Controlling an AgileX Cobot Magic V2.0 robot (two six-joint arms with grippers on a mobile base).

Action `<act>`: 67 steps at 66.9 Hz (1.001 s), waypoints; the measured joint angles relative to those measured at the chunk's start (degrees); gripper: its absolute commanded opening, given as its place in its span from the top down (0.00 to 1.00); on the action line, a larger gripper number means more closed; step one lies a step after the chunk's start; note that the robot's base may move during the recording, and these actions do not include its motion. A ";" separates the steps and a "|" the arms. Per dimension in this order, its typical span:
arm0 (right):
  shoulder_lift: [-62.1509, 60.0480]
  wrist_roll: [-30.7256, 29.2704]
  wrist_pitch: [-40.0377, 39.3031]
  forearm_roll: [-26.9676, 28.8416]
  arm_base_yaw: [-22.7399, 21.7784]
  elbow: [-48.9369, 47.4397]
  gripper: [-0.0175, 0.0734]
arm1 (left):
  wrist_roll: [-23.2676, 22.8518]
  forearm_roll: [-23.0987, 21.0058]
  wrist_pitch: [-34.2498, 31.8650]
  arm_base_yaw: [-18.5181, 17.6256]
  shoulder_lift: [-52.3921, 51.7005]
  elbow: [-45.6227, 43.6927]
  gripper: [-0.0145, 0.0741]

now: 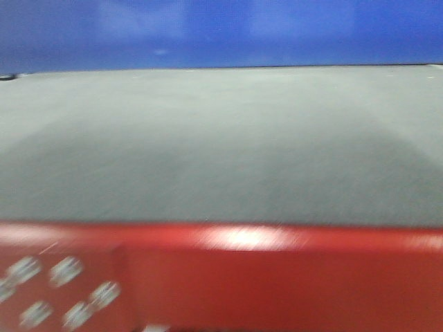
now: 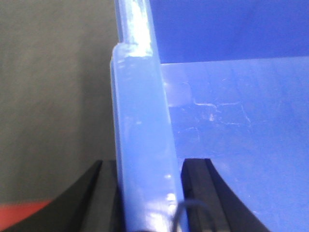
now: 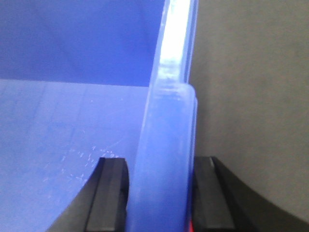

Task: Move blue bin to conveyor side
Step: 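Drive up to the red conveyor holding the bin above the belt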

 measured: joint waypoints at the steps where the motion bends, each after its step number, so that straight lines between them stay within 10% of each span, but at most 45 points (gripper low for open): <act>1: 0.00 0.00 0.00 0.00 0.00 0.00 0.90 | 0.00 0.00 0.00 0.00 0.00 0.00 0.85; 67: 0.00 0.00 0.00 0.00 0.00 0.00 0.90 | 0.00 0.02 0.00 0.00 0.00 0.00 0.85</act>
